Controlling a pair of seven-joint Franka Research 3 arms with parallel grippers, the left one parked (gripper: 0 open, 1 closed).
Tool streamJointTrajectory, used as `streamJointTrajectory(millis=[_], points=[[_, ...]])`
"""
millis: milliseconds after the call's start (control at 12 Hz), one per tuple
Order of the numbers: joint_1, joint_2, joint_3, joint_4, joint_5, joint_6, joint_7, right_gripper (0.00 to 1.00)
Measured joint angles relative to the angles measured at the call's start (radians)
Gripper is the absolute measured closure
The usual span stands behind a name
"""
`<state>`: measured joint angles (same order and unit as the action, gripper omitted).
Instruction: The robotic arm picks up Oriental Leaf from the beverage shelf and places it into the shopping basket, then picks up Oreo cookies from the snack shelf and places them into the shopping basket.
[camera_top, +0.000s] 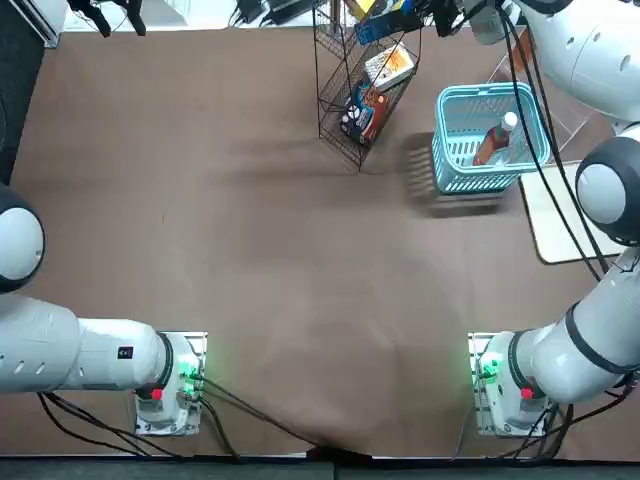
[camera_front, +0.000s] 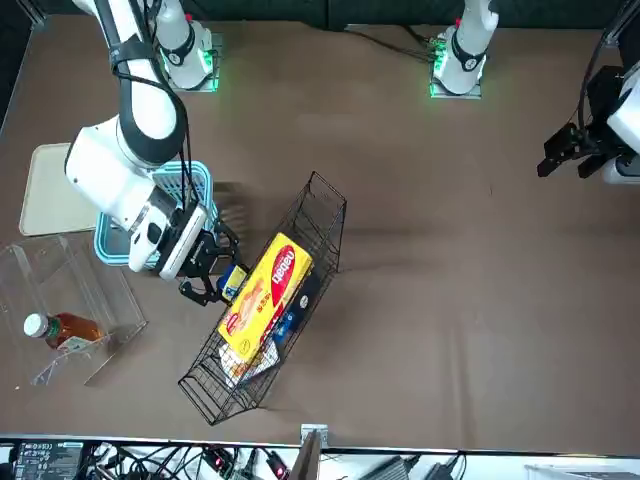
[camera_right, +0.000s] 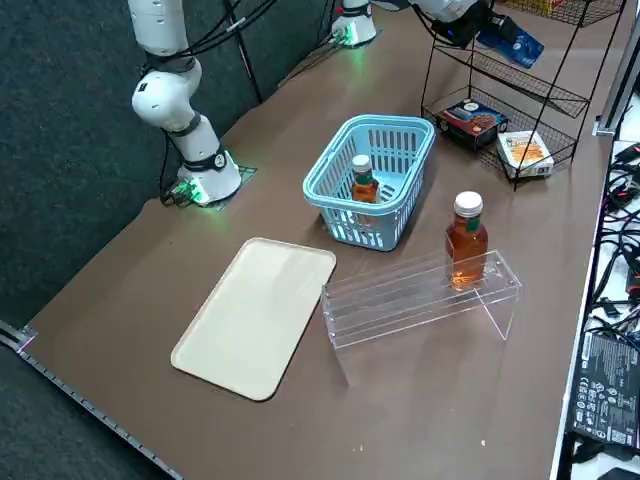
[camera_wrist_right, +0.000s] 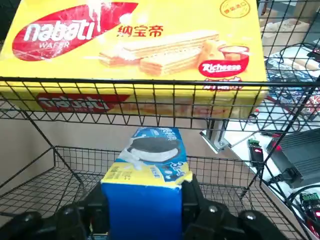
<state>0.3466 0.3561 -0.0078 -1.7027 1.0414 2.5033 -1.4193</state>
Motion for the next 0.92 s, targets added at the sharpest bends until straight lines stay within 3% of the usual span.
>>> streamJointTrajectory(millis=[417,917], points=[[-0.021,-0.039,-0.002,-0.034,0.0,-0.034,-0.007,0.36],[-0.07,-0.241,-0.004,-0.214,0.0,-0.059,-0.008,0.36]])
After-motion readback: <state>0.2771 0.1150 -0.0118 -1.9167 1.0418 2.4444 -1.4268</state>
